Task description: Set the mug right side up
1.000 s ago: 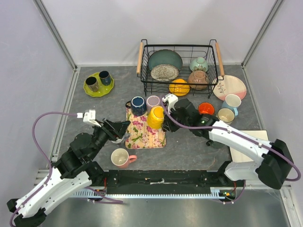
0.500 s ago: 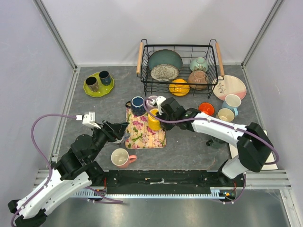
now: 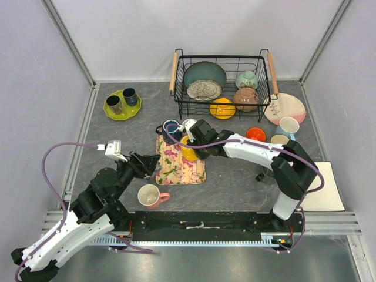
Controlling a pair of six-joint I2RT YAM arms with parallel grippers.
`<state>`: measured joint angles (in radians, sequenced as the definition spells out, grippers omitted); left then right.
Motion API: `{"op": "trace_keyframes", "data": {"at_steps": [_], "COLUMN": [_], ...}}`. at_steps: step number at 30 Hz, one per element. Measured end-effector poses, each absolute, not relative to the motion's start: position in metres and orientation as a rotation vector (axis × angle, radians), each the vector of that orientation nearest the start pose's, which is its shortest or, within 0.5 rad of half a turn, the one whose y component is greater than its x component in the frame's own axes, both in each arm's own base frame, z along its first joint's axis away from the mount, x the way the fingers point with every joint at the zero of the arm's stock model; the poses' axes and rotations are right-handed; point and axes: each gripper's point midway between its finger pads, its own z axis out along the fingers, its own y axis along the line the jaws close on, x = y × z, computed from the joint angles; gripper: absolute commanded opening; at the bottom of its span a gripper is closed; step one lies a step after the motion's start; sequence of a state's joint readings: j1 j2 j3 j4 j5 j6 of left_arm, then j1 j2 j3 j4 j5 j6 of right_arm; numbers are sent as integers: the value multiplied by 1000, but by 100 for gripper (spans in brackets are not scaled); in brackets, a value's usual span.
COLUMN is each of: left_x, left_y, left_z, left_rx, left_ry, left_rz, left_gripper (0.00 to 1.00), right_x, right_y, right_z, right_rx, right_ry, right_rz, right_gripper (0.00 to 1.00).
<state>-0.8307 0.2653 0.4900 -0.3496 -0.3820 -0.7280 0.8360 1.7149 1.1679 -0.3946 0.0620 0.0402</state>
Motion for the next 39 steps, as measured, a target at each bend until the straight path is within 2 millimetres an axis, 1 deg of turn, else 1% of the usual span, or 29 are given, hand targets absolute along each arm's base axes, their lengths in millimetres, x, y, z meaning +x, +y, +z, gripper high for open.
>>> {"op": "trace_keyframes", "data": {"at_steps": [3, 4, 6, 7, 10, 13, 17, 20, 29, 36, 39], "left_x": [186, 186, 186, 185, 185, 185, 185, 185, 186, 186, 186], "left_y": [-145, -145, -145, -145, -146, -146, -147, -148, -151, -151, -151], "left_z": [231, 231, 231, 230, 230, 230, 229, 227, 217, 217, 217], "left_rx": [-200, -198, -195, -193, -190, -189, -183, -181, -171, -170, -170], "left_ry": [1753, 1754, 1755, 1755, 1756, 1757, 1764, 1773, 1799, 1802, 1802], "left_rz": [-831, -830, -829, -830, -833, -833, -835, -830, -819, -818, -818], "left_gripper": [75, 75, 75, 75, 76, 76, 77, 77, 76, 77, 77], "right_x": [287, 288, 289, 289, 291, 292, 294, 294, 288, 291, 296], "right_y": [302, 302, 302, 302, 300, 299, 297, 295, 281, 279, 277], "right_z": [66, 67, 68, 68, 68, 70, 79, 85, 73, 75, 78], "right_rx": [-959, -957, -953, -952, -936, -923, -898, -885, -878, -866, -859], "right_ry": [2352, 2350, 2349, 2347, 2347, 2346, 2325, 2310, 2340, 2329, 2321], "right_rz": [263, 263, 254, 248, 228, 220, 214, 216, 165, 124, 90], "right_gripper": [17, 25, 33, 39, 48, 53, 54, 52, 47, 46, 47]}}
